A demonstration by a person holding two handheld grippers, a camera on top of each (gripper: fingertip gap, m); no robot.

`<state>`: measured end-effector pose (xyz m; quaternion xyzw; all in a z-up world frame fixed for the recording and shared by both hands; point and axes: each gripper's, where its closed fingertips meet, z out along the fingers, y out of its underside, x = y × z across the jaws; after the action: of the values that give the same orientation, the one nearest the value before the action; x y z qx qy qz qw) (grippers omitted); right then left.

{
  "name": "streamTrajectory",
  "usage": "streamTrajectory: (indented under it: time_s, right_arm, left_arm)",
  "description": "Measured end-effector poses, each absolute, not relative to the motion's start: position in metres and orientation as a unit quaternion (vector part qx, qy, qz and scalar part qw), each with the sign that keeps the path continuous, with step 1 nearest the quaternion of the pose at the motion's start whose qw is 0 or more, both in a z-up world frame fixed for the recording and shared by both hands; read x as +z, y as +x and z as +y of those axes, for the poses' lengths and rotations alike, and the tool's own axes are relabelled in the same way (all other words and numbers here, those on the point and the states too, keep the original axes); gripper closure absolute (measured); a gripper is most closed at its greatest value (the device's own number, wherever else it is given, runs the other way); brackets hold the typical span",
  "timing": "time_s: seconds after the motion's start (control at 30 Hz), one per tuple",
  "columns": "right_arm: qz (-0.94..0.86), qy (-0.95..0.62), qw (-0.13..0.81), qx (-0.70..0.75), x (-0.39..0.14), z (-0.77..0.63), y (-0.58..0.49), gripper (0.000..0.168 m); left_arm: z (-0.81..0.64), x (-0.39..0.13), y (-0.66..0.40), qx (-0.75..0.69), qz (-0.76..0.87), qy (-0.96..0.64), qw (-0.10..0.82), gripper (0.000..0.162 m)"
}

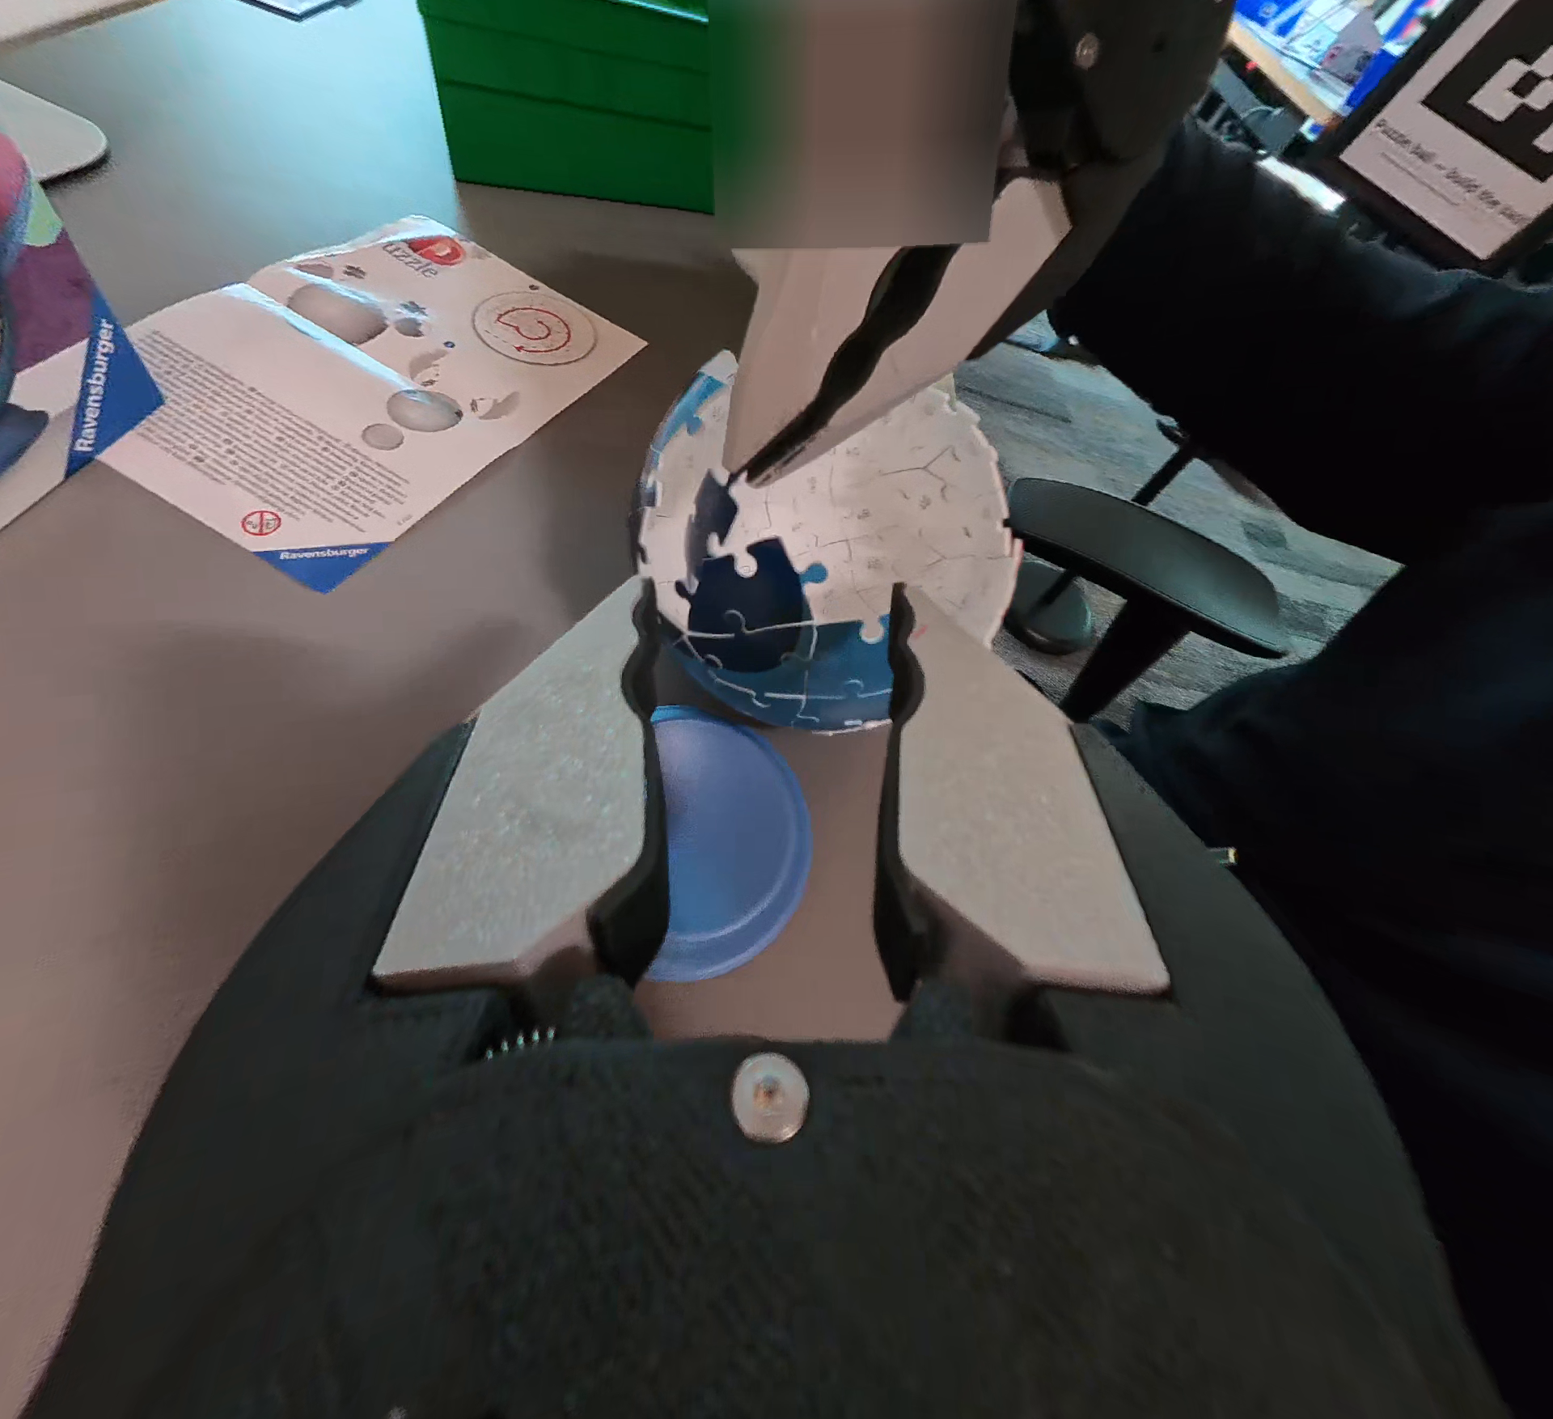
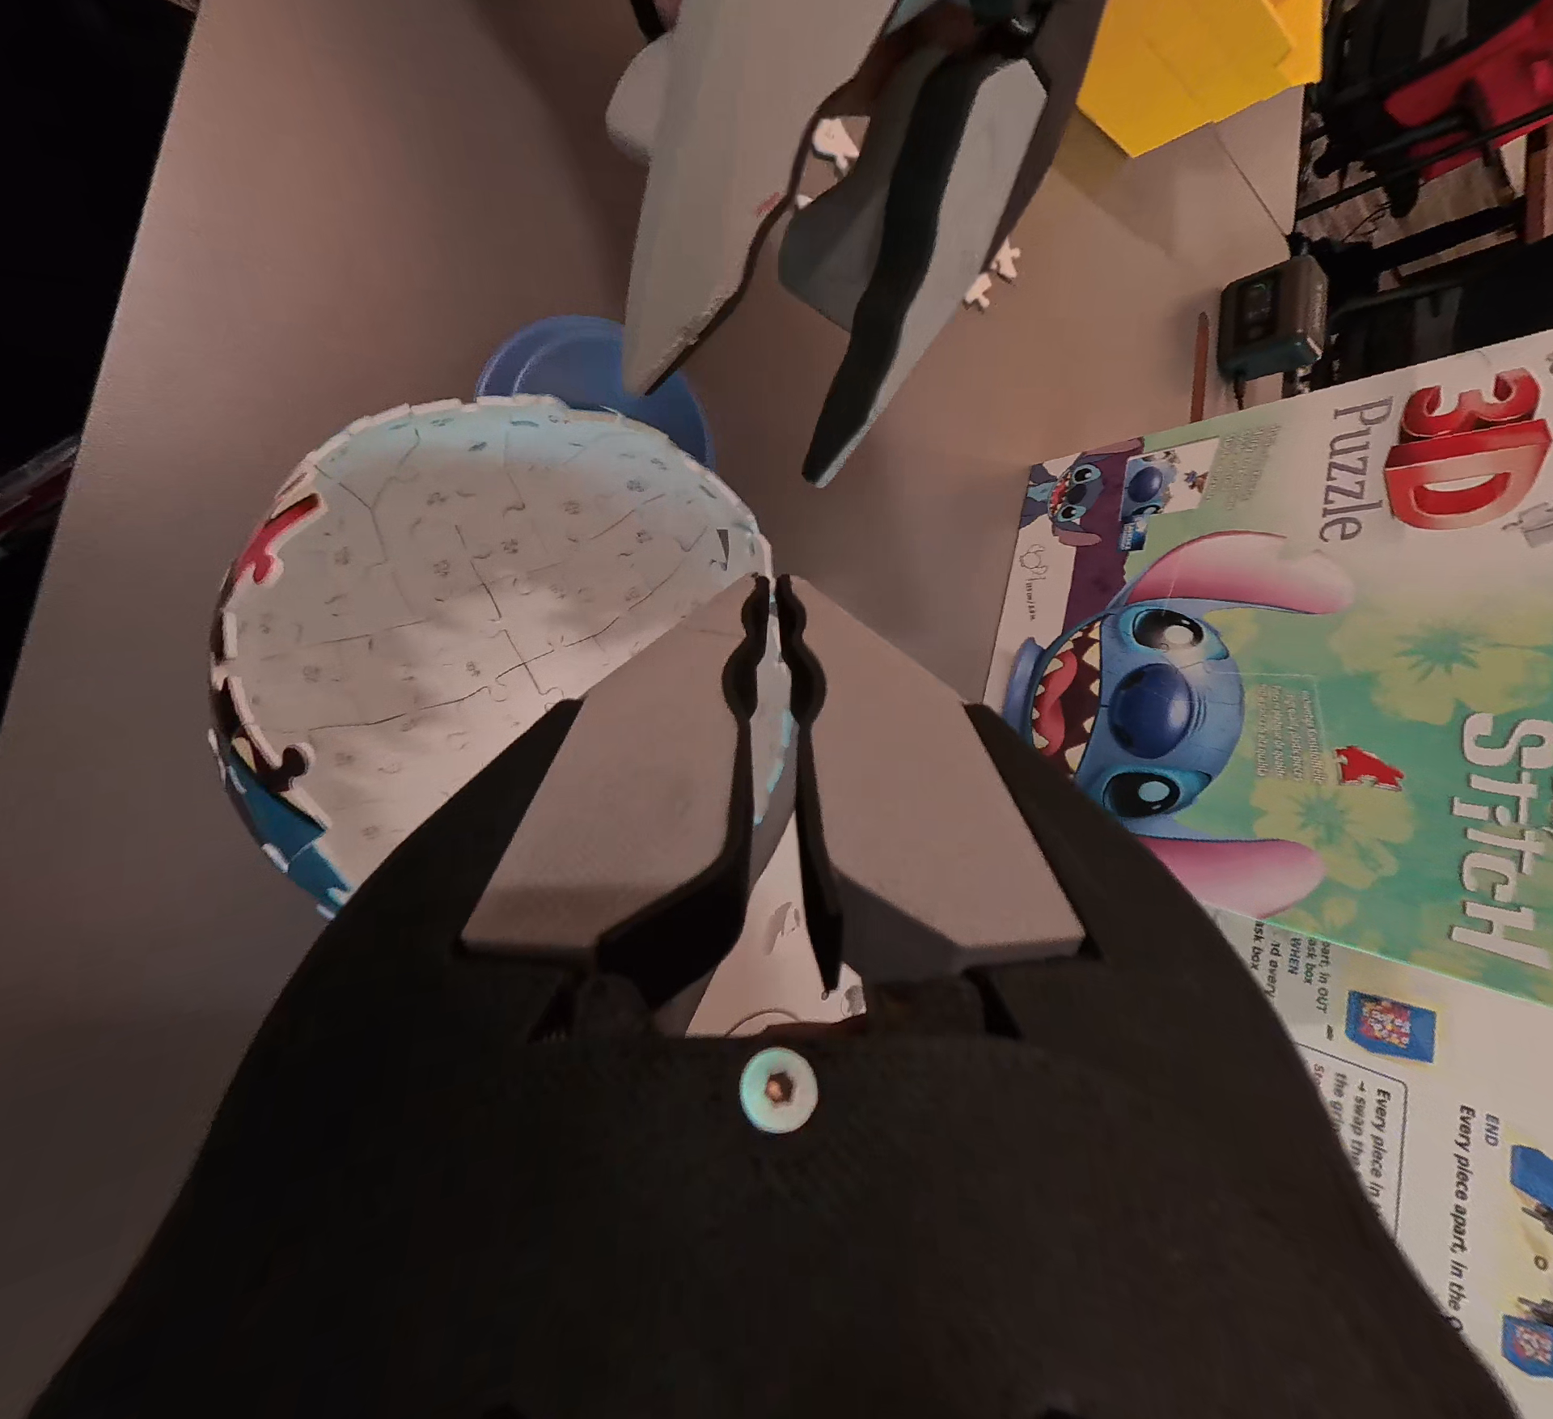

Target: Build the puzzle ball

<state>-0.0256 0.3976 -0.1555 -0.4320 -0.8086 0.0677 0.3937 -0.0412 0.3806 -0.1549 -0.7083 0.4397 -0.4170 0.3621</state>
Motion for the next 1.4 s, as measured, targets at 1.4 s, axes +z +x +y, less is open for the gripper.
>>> streamTrajectory:
  time_s: [1.4]
  right_arm:
    - [-0.814, -0.411, 0.402, 0.086, -0.171, 0.397, -0.029, 0.168]
  left_arm:
    - [0.424, -0.158, -0.045, -0.338, 0.402, -0.801, 0.289, 0.120]
